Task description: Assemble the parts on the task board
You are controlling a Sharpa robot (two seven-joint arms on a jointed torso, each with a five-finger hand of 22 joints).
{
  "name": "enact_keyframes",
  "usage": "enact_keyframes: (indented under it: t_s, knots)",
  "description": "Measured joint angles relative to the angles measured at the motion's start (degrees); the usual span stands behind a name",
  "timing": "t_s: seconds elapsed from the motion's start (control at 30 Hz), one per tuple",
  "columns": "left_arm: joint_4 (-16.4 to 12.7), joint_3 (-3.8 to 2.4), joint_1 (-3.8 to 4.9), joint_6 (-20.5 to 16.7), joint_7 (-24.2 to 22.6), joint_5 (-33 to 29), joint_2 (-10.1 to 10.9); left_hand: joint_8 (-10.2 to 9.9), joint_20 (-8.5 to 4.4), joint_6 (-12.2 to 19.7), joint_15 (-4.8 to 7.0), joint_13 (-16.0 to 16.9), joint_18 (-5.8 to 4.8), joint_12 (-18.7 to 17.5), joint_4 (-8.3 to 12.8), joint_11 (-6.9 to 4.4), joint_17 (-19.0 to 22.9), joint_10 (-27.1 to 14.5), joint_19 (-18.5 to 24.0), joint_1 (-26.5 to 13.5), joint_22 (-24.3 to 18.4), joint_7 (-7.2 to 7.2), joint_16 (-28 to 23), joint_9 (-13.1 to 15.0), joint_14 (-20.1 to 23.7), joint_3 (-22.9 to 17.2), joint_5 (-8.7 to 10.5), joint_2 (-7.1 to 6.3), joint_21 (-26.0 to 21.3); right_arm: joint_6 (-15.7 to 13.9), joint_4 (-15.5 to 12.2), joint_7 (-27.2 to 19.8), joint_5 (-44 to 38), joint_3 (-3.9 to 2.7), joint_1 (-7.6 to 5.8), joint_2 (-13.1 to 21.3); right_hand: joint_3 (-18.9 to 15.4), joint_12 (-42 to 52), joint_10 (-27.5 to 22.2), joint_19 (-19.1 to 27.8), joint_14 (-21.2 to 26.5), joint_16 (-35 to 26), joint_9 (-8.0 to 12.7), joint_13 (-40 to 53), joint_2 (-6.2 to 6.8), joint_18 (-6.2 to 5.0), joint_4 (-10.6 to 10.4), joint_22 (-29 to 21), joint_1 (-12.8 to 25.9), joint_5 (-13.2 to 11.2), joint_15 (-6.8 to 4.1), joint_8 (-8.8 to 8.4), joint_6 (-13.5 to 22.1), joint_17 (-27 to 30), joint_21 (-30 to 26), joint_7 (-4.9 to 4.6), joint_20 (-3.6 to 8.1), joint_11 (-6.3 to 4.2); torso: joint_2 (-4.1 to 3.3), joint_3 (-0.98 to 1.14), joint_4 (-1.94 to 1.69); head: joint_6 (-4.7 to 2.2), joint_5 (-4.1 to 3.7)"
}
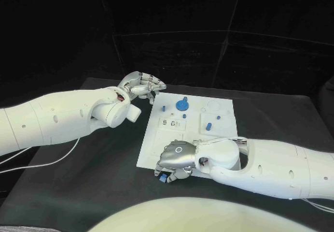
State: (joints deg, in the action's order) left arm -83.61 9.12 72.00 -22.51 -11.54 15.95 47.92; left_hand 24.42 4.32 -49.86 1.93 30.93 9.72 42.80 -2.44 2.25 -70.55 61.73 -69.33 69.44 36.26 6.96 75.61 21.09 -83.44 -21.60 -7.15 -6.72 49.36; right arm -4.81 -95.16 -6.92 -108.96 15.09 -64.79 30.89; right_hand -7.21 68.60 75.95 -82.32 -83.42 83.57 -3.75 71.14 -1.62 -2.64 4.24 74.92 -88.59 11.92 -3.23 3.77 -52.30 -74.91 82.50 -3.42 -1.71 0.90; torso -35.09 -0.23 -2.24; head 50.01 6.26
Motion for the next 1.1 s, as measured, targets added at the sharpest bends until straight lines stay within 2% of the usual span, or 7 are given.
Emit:
enact_keyframes:
  t_s: [0.33,1.0,1.1]
  knots:
    - [0.0,0.0,0.0,0.0,0.0,0.0,0.0,0.0,0.0,0.0,0.0,0.0,0.0,0.0,0.0,0.0,0.0,0.0,0.0,0.0,0.0,0.0,0.0,0.0,0.0,0.0,0.0,0.0,0.0,1.7,0.7,0.6,-1.2,0.0,0.17,-1.1,0.5,0.0,0.0,0.0,0.0,0.0,-0.1,0.0,-0.08,0.0,0.8,0.0,0.1,2.3,0.0,0.0,0.2,0.0,0.0,-0.2,0.0,0.0,0.0,0.02,-0.01,0.0,0.23]
    - [0.0,0.0,0.01,0.0,0.1,-0.1,-0.1,0.0,0.0,0.0,0.0,-0.1,0.0,0.0,0.2,0.0,0.1,0.0,0.0,0.0,-0.1,0.0,0.0,-0.1,0.0,0.2,0.0,0.0,0.0,5.0,1.4,1.9,-3.0,-0.04,0.29,-2.4,1.0,0.0,0.2,0.0,0.1,0.2,-0.1,0.3,-0.09,0.0,1.3,0.0,0.1,2.6,-0.09,0.38,-0.2,0.0,0.2,-0.6,-0.01,0.22,0.01,0.02,0.05,0.0,0.22]
    - [0.0,0.0,0.01,0.0,0.1,-0.1,-0.1,0.0,0.0,0.0,0.0,-0.1,0.0,0.0,0.2,0.0,0.1,0.0,0.0,0.0,-0.1,0.0,0.0,-0.1,0.0,0.2,0.0,0.0,0.0,5.3,1.5,1.9,-3.0,-0.07,0.29,-2.6,1.2,0.0,0.4,0.0,0.1,0.2,-0.2,0.3,-0.15,0.0,1.5,0.0,0.2,2.6,-0.1,0.38,-0.6,0.0,0.2,-1.02,-0.01,0.43,0.01,0.03,0.05,0.0,0.22]
